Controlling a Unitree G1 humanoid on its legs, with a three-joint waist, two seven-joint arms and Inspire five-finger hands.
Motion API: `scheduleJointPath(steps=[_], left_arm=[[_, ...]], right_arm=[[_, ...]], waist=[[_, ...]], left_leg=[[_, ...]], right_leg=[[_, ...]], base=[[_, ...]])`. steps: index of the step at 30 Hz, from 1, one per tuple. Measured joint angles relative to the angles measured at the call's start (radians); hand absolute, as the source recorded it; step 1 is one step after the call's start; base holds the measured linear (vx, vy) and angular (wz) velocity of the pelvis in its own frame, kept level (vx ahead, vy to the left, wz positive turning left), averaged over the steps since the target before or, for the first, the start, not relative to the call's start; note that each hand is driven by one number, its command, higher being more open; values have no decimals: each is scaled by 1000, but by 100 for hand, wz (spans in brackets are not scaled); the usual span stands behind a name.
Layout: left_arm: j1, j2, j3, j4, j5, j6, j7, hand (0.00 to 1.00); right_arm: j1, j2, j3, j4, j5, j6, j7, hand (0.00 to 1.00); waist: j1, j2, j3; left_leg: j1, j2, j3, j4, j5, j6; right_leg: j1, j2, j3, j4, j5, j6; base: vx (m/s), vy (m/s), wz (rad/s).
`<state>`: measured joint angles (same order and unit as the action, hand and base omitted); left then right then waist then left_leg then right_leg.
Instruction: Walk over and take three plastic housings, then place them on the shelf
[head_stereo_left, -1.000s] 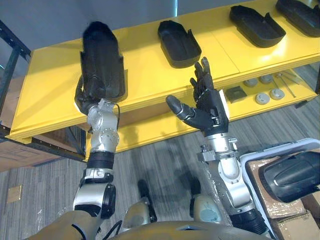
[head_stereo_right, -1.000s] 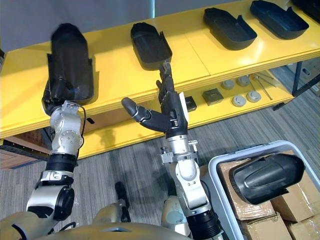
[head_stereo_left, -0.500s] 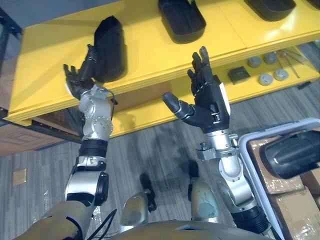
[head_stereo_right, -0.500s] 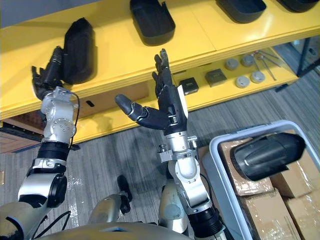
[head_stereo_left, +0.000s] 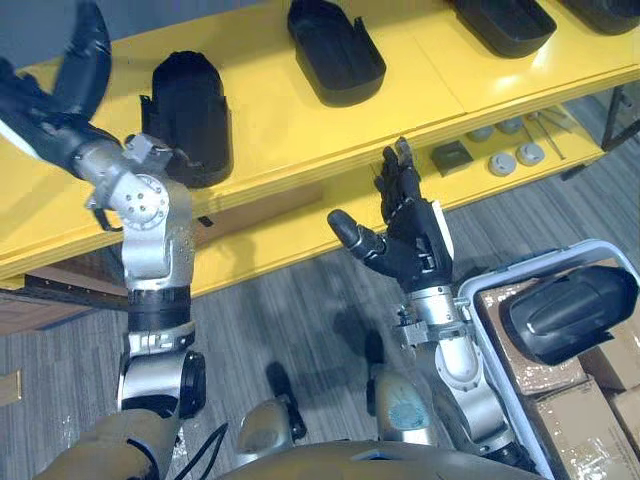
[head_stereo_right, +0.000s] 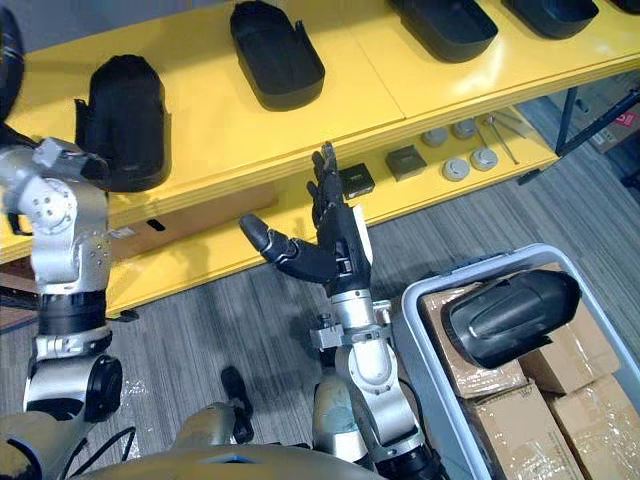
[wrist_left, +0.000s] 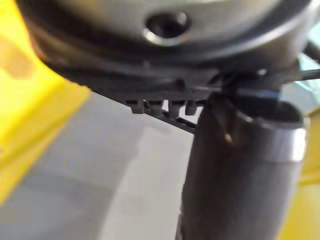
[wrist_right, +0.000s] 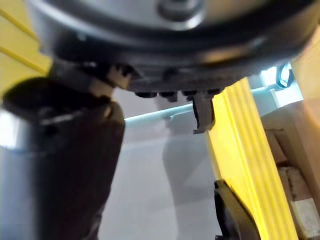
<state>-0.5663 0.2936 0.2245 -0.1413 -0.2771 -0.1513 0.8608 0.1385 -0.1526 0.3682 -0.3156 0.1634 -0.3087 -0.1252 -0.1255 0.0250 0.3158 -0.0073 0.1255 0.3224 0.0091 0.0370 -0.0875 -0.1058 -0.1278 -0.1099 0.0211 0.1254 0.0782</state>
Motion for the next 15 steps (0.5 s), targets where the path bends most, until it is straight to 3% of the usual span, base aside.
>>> scheduleJointPath(steps=[2,4,8,10,15], left_arm=[[81,-1,2,-100,38,1,-33,100],[237,-17,10,-203,54,1,-93,100],[488,-96,4,-337,62,-1,-206,100],[655,-136,-11,-393,61,-24,-326,100],[876,-144,-71,-423,90,-23,-570,100]], right_arm=[[28,0,3,0,0,0,6,100],[54,-1,-3,0,1,0,23,100],[52,-6,-34,0,7,-3,89,100],[48,-10,-51,-1,28,-7,161,100],[-2,-74,-22,0,80,-2,300,100]], waist=[[12,15,-19],[17,33,-51],[44,38,-96],[61,35,-111],[114,30,-126]], left_leg=[[0,-2,-9,0,-6,-1],[8,-2,-32,0,-9,-4],[17,-2,-55,0,-16,-5],[16,-3,-80,2,-17,-7],[9,-6,-131,2,-16,-7]], right_leg=[[15,-1,-10,-20,2,2],[47,-1,-35,-44,2,3],[88,-1,-63,-80,1,4],[109,-1,-90,-94,0,2],[136,-4,-140,-99,-9,2]], base=[[26,23,14],[37,6,25],[18,-2,19],[4,-10,30],[-14,-3,31]])
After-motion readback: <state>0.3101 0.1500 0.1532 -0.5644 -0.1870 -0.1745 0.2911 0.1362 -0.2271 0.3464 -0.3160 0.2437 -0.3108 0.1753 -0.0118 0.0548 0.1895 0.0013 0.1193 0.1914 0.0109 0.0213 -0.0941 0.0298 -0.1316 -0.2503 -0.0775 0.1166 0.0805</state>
